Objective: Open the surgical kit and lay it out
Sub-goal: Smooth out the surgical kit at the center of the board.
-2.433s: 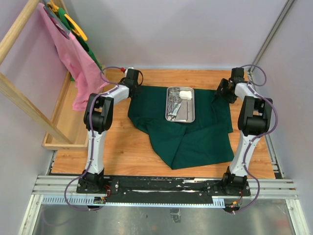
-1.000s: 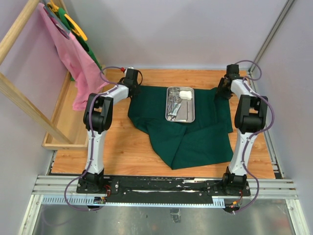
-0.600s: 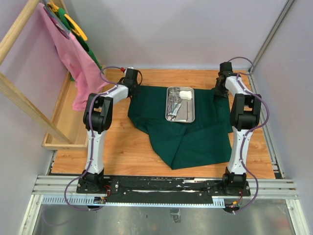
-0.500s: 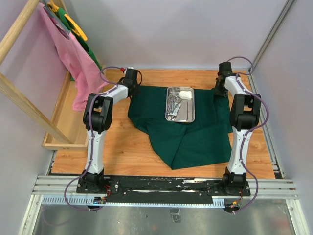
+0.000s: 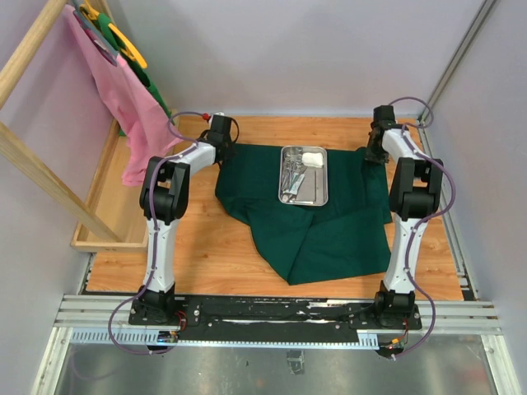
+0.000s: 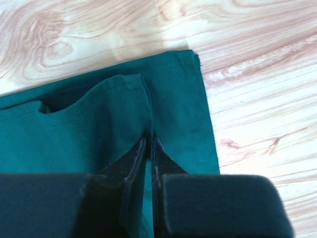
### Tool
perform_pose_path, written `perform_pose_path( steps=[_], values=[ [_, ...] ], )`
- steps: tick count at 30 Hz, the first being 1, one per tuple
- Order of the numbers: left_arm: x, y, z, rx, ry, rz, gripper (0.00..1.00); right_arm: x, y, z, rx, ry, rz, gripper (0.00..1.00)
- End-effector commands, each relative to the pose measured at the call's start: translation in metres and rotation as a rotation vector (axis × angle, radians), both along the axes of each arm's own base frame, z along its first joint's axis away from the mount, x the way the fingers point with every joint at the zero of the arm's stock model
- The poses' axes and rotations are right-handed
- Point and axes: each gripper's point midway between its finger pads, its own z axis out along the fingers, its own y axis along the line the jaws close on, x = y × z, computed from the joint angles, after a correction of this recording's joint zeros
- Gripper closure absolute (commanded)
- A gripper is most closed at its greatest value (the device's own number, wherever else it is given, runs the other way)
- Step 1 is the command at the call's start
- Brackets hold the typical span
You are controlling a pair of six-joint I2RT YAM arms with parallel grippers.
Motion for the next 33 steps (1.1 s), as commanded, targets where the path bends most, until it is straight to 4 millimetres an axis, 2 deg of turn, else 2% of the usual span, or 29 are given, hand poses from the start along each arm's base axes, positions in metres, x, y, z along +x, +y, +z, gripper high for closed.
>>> perform_pose_path(
  steps=[1,7,10,14,19,23,33],
  values=[
    [-0.017,0.04,-0.018,0.083,0.089,0.054,1.0,-0.012,-0.026,0.005,-0.016,0.023,-0.073,0.95],
    [-0.016,0.044,-0.019,0.083,0.087,0.065,1.0,-0.009,-0.04,0.004,-0.019,0.028,-0.111,0.99],
    [-0.011,0.045,-0.021,0.08,0.083,0.068,1.0,-0.002,-0.043,0.001,0.004,0.017,-0.116,0.99],
    [0.0,0.045,-0.029,0.077,0.091,0.073,1.0,0.014,-0.042,-0.006,0.021,0.017,-0.108,0.99],
    [0.014,0.047,-0.027,0.042,0.076,0.083,1.0,0.037,-0.042,-0.015,0.039,0.008,-0.106,0.99],
    [0.032,0.047,-0.026,0.025,0.072,0.083,1.0,0.052,-0.043,-0.023,0.056,-0.013,-0.117,0.99],
    [0.071,0.052,-0.028,-0.028,0.052,0.096,1.0,0.093,-0.055,-0.016,0.148,-0.159,-0.163,0.99]
  ],
)
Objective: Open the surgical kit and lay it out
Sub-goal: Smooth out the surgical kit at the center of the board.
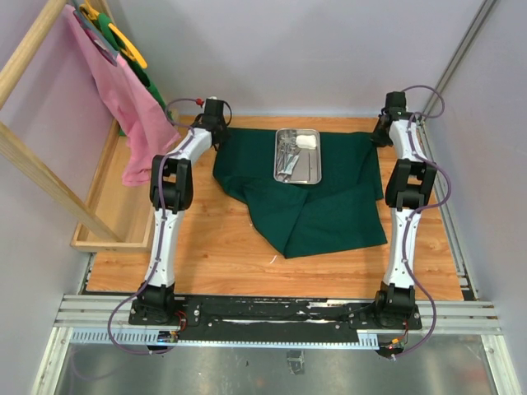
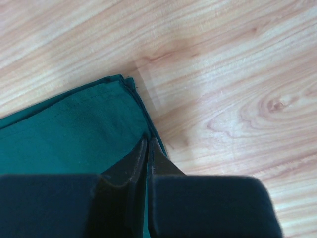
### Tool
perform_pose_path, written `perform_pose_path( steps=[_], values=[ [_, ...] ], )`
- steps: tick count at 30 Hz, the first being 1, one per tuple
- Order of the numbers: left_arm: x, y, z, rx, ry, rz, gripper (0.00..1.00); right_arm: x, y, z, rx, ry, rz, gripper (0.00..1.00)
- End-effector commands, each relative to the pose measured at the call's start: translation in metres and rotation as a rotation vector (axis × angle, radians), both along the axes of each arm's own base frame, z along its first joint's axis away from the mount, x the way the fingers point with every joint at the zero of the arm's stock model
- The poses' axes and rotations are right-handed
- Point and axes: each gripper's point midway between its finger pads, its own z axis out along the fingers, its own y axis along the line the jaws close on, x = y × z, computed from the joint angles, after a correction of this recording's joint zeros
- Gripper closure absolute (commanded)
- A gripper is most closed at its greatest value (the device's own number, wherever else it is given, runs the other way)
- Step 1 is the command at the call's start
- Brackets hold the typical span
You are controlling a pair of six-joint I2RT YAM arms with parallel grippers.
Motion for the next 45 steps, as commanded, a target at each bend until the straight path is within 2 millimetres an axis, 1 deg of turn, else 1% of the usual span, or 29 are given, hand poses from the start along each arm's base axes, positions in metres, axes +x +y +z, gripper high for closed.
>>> perform_pose_path(
  steps=[1,6,9,10,11,12,13,14,15,17,18,21,22,23,24,25,26,27,30,32,35,37,38,39,40,42,43,44,45],
  values=[
    [0.0,0.034,-0.033,0.017,0.087,0.057,1.0,0.009,-0.026,-0.018,0.045,-0.033,-0.076,0.99],
    [0.013,0.039,-0.029,-0.052,0.055,0.065,1.0,0.026,-0.029,-0.011,0.116,-0.122,-0.081,0.99],
    [0.019,0.039,-0.026,-0.08,0.033,0.061,1.0,0.042,-0.029,-0.001,0.165,-0.195,-0.059,0.98],
    [0.02,0.039,-0.026,-0.084,0.03,0.059,1.0,0.046,-0.028,0.005,0.183,-0.222,-0.047,0.94],
    [0.02,0.038,-0.024,-0.088,0.03,0.052,1.0,0.048,-0.028,0.011,0.203,-0.242,-0.038,0.84],
    [0.019,0.038,-0.021,-0.093,0.032,0.047,0.99,0.049,-0.029,0.019,0.218,-0.257,-0.031,0.7],
    [0.017,0.036,-0.017,-0.099,0.032,0.04,0.94,0.048,-0.029,0.028,0.227,-0.269,-0.026,0.53],
    [0.014,0.034,-0.013,-0.109,0.028,0.032,0.88,0.045,-0.03,0.039,0.227,-0.281,-0.025,0.41],
    [0.013,0.032,-0.005,-0.12,0.014,0.02,0.8,0.04,-0.031,0.05,0.222,-0.293,-0.022,0.33],
    [0.012,0.027,0.014,-0.142,-0.026,-0.003,0.62,0.031,-0.032,0.078,0.213,-0.336,-0.015,0.28],
    [0.012,0.025,0.025,-0.15,-0.041,-0.013,0.56,0.026,-0.034,0.096,0.203,-0.364,-0.012,0.26],
    [0.009,0.019,0.061,-0.16,-0.075,-0.042,0.5,0.006,-0.031,0.138,0.201,-0.403,0.0,0.24],
    [0.006,0.016,0.072,-0.165,-0.085,-0.049,0.48,-0.003,-0.026,0.144,0.21,-0.398,0.009,0.24],
    [0.001,0.013,0.081,-0.174,-0.095,-0.056,0.48,-0.018,-0.022,0.156,0.216,-0.388,0.01,0.24],
    [-0.004,0.009,0.089,-0.183,-0.103,-0.061,0.47,-0.031,-0.016,0.16,0.23,-0.375,0.014,0.24],
    [-0.012,0.005,0.095,-0.192,-0.106,-0.069,0.47,-0.048,-0.01,0.154,0.243,-0.344,0.016,0.24],
    [-0.019,0.001,0.102,-0.198,-0.109,-0.076,0.47,-0.069,-0.005,0.137,0.246,-0.291,0.009,0.24],
    [-0.031,-0.004,0.1,-0.202,-0.091,-0.084,0.47,-0.09,-0.002,0.131,0.239,-0.261,0.003,0.24],
    [-0.062,-0.016,0.108,-0.212,-0.083,-0.106,0.46,-0.147,0.003,0.092,0.205,-0.147,-0.009,0.24],
    [-0.081,-0.023,0.116,-0.218,-0.104,-0.124,0.46,-0.178,0.007,0.067,0.202,-0.082,-0.021,0.24],
    [-0.115,-0.032,0.122,-0.241,-0.107,-0.153,0.47,-0.214,0.022,0.032,0.242,0.001,-0.013,0.25],
    [-0.137,-0.037,0.127,-0.254,-0.114,-0.176,0.47,-0.234,0.026,0.012,0.243,0.055,-0.012,0.25],
    [-0.148,-0.038,0.135,-0.261,-0.13,-0.185,0.47,-0.244,0.028,0.003,0.24,0.078,-0.012,0.25],
    [-0.158,-0.039,0.137,-0.266,-0.133,-0.189,0.47,-0.252,0.029,-0.004,0.235,0.095,-0.01,0.26],
    [-0.168,-0.04,0.137,-0.275,-0.134,-0.198,0.47,-0.264,0.031,-0.015,0.227,0.129,-0.011,0.26],
    [-0.184,-0.045,0.141,-0.288,-0.146,-0.215,0.47,-0.28,0.034,-0.026,0.212,0.165,-0.01,0.27],
    [-0.193,-0.046,0.138,-0.293,-0.141,-0.22,0.47,-0.287,0.037,-0.032,0.208,0.188,-0.006,0.28],
    [-0.198,-0.049,0.141,-0.301,-0.15,-0.231,0.47,-0.293,0.039,-0.035,0.202,0.205,-0.004,0.32],
    [-0.203,-0.051,0.141,-0.307,-0.151,-0.238,0.47,-0.301,0.042,-0.039,0.196,0.227,0.002,0.4]
  ],
)
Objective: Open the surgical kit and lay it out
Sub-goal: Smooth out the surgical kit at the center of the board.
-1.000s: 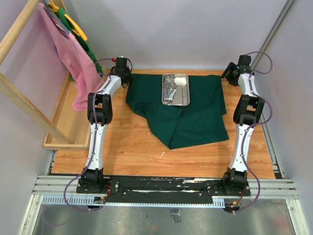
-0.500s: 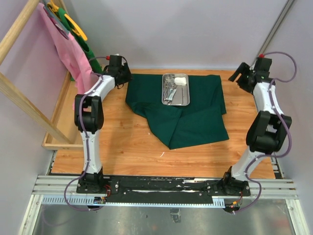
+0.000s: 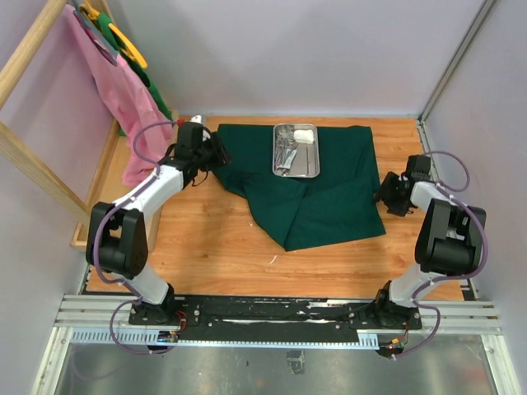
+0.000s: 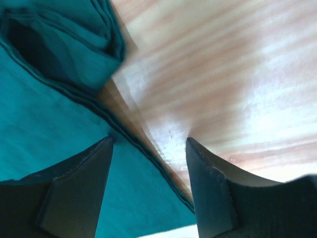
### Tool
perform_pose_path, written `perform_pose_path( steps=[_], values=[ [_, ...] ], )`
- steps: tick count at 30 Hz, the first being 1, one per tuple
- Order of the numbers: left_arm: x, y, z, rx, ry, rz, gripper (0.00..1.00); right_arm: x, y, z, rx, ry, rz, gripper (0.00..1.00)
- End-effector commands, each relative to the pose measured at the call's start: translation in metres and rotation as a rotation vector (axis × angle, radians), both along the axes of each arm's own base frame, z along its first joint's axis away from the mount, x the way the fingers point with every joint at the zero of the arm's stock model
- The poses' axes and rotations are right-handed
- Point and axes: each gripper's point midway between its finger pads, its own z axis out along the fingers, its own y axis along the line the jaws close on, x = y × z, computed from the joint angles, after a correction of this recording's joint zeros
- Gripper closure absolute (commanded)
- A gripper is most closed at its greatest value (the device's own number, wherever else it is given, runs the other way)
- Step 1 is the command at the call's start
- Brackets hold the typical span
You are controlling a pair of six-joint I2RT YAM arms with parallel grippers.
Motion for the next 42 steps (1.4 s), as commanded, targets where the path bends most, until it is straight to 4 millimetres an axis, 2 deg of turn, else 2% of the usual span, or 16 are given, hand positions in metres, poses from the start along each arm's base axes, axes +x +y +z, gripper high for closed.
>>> perform_pose_path(
  steps=[1,4,8,13,16,20,22,24,31,33,35,36,38,41,42],
  values=[
    [-0.016,-0.015,0.021,-0.058,-0.075,-0.043,0.48,-0.052,0.015,-0.037,-0.04,0.175,0.045,0.45],
    [-0.023,-0.019,0.023,-0.076,-0.078,-0.056,0.48,-0.072,0.026,-0.038,-0.1,0.215,0.082,0.51],
    [-0.03,-0.027,0.026,-0.089,-0.08,-0.076,0.49,-0.098,0.037,-0.033,-0.155,0.248,0.089,0.74],
    [-0.04,-0.034,0.03,-0.094,-0.078,-0.096,0.5,-0.114,0.048,-0.009,-0.128,0.217,0.058,0.98],
    [-0.046,-0.039,0.033,-0.093,-0.078,-0.106,0.5,-0.131,0.047,0.005,-0.13,0.234,0.023,0.99],
    [-0.054,-0.043,0.034,-0.087,-0.073,-0.114,0.5,-0.155,0.036,0.036,-0.178,0.219,-0.041,0.99],
    [-0.058,-0.046,0.035,-0.078,-0.072,-0.116,0.5,-0.158,0.035,0.053,-0.182,0.196,-0.062,0.98],
    [-0.062,-0.046,0.036,-0.072,-0.07,-0.116,0.5,-0.162,0.043,0.064,-0.139,0.189,-0.057,0.99],
    [-0.07,-0.047,0.039,-0.056,-0.072,-0.111,0.5,-0.188,0.049,0.083,-0.11,0.175,-0.05,0.99],
    [-0.072,-0.049,0.037,-0.05,-0.066,-0.113,0.5,-0.188,0.057,0.092,-0.065,0.13,-0.036,0.99],
    [-0.074,-0.052,0.034,-0.04,-0.06,-0.118,0.5,-0.191,0.053,0.105,-0.091,0.105,-0.038,0.97],
    [-0.075,-0.053,0.033,-0.034,-0.058,-0.119,0.5,-0.194,0.048,0.11,-0.116,0.103,-0.036,0.92],
    [-0.076,-0.054,0.029,-0.024,-0.053,-0.116,0.5,-0.196,0.043,0.116,-0.154,0.09,-0.019,0.62],
    [-0.076,-0.058,0.022,-0.014,-0.04,-0.119,0.5,-0.184,0.045,0.121,-0.156,0.048,0.04,0.42],
    [-0.075,-0.059,0.02,-0.005,-0.035,-0.118,0.5,-0.178,0.048,0.124,-0.145,0.038,0.058,0.41]
  ],
)
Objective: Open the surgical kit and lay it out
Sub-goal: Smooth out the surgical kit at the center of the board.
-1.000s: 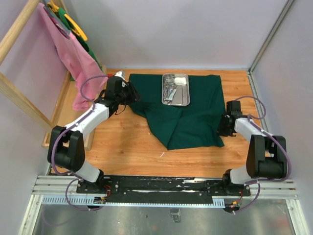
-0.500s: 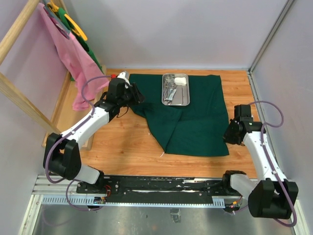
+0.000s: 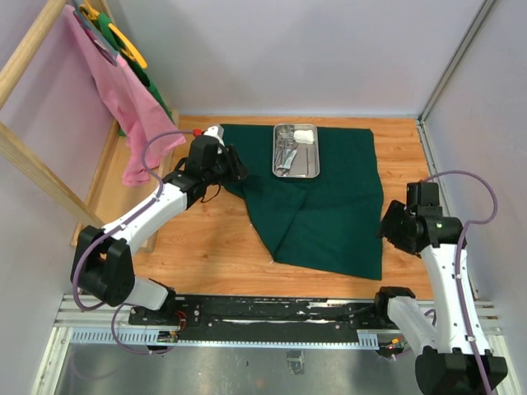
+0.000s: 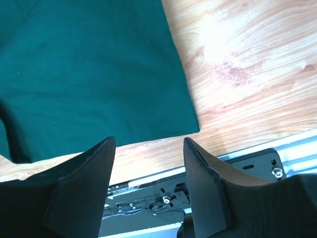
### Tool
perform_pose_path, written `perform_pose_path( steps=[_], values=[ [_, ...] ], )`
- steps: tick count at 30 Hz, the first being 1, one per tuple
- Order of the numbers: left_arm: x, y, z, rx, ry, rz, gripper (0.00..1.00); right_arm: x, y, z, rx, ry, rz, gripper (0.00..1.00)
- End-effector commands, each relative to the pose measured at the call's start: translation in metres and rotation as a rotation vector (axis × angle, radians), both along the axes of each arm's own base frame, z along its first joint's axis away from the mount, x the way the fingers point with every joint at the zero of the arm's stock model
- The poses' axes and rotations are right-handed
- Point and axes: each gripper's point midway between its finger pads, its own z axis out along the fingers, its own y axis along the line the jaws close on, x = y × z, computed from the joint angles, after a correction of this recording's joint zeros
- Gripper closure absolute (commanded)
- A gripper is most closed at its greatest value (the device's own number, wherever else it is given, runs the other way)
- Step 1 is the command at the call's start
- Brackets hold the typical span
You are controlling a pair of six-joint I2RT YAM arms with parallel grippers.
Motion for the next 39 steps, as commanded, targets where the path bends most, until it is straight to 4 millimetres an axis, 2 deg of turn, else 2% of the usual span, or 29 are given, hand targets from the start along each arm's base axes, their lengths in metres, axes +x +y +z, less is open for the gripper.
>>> perform_pose_path(
  steps=[1,3,5,8,10,12,14,18,23,28,30,32,36,39],
  values=[
    [-0.002,-0.002,-0.012,0.037,0.018,0.012,0.5,0.005,0.005,0.01,-0.007,0.009,0.097,0.4],
    [-0.001,-0.002,-0.016,0.053,0.026,0.015,0.5,0.017,0.018,0.017,0.036,-0.01,0.169,0.37],
    [0.0,0.0,-0.02,0.067,0.03,0.023,0.5,0.036,0.037,0.021,0.076,-0.05,0.257,0.3],
    [0.0,0.004,-0.022,0.089,0.033,0.035,0.5,0.069,0.082,0.01,0.166,-0.118,0.408,0.2],
    [0.0,0.006,-0.02,0.098,0.03,0.04,0.5,0.093,0.113,0.0,0.238,-0.148,0.497,0.19],
    [-0.002,0.007,-0.017,0.1,0.026,0.04,0.5,0.115,0.135,-0.01,0.256,-0.156,0.556,0.19],
    [-0.004,0.008,-0.011,0.094,0.02,0.037,0.5,0.136,0.149,-0.021,0.272,-0.145,0.584,0.18],
    [-0.012,0.011,0.003,0.077,-0.002,0.037,0.49,0.177,0.164,-0.039,0.288,-0.151,0.596,0.18],
    [-0.017,0.021,0.017,0.087,-0.027,0.067,0.49,0.209,0.191,-0.061,0.381,-0.159,0.644,0.19],
    [-0.017,0.028,0.021,0.104,-0.032,0.097,0.49,0.223,0.22,-0.075,0.427,-0.152,0.682,0.21],
    [-0.017,0.029,0.019,0.108,-0.027,0.103,0.49,0.224,0.232,-0.078,0.44,-0.143,0.705,0.25],
    [-0.017,0.03,0.015,0.113,-0.017,0.109,0.49,0.22,0.242,-0.078,0.451,-0.144,0.728,0.34],
    [-0.019,0.031,0.008,0.12,-0.001,0.114,0.49,0.198,0.263,-0.069,0.458,-0.172,0.795,0.56],
    [-0.022,0.034,0.004,0.122,0.006,0.122,0.5,0.172,0.279,-0.064,0.455,-0.18,0.854,0.79]
  ],
)
